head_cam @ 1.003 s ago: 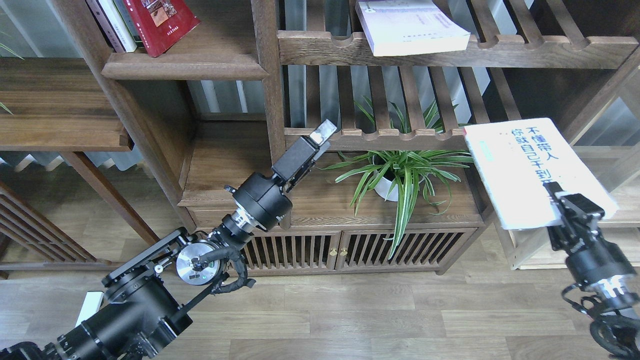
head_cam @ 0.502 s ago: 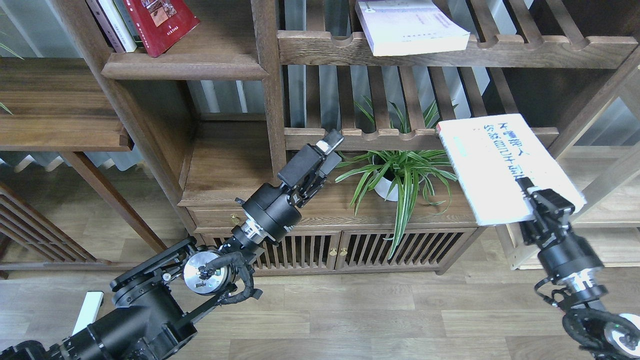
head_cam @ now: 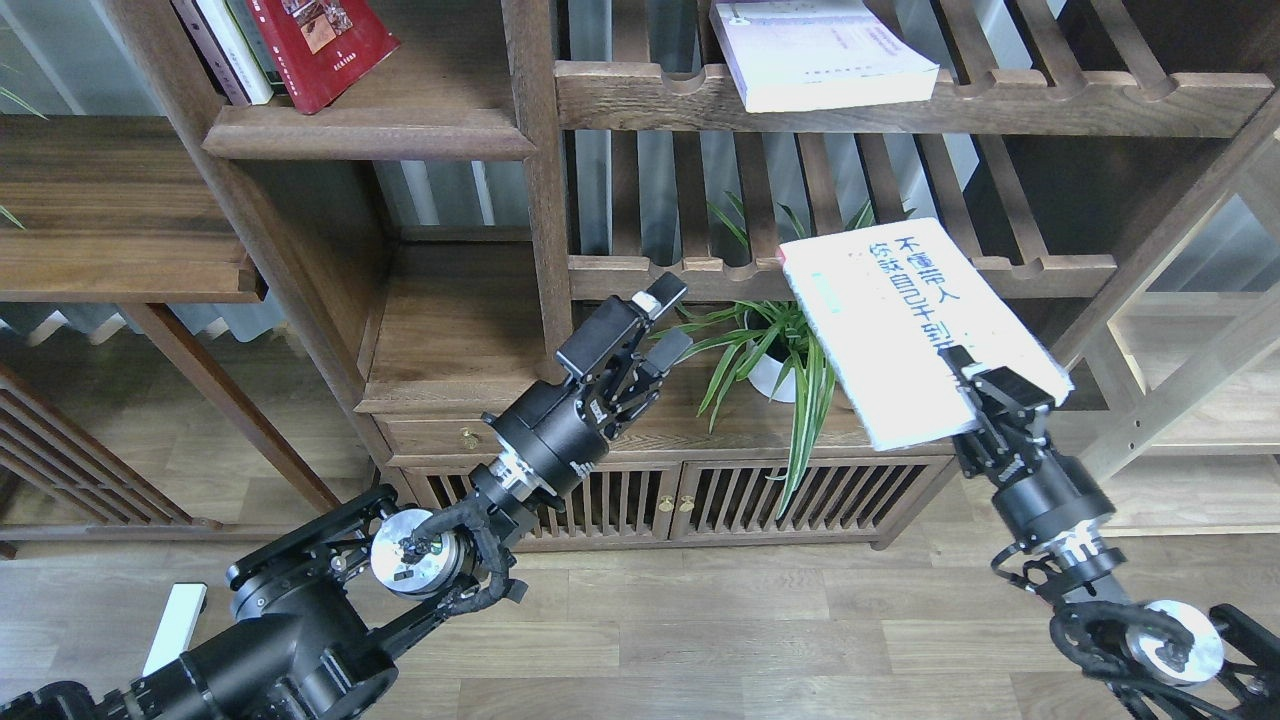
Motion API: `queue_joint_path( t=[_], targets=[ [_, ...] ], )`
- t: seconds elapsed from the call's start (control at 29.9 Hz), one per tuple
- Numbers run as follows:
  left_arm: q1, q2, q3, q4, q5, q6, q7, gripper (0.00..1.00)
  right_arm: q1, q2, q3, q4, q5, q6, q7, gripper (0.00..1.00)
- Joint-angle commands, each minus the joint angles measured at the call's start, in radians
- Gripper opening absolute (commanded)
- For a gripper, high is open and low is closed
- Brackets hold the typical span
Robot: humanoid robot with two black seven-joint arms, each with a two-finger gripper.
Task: Organize books on shelf
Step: 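Bring the white book toward the left gripper and grasp it with both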
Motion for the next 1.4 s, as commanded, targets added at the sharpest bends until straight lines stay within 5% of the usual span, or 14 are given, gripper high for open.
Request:
queue_joint_path(
  t=[0.0,1.37],
  targets=[
    [0.005,0.000,0.001,0.013,-0.002,0.000,0.013,0.97,0.006,0.020,-0.009,0.003,0.000,0.000,0.000,0.04],
    [0.043,0.000,-0.011,0.064,-0.003,0.007,0.033,0.98,0.210,0.070,-0.233,0.011,-0.041,0.000,0.002,0.04]
  ],
)
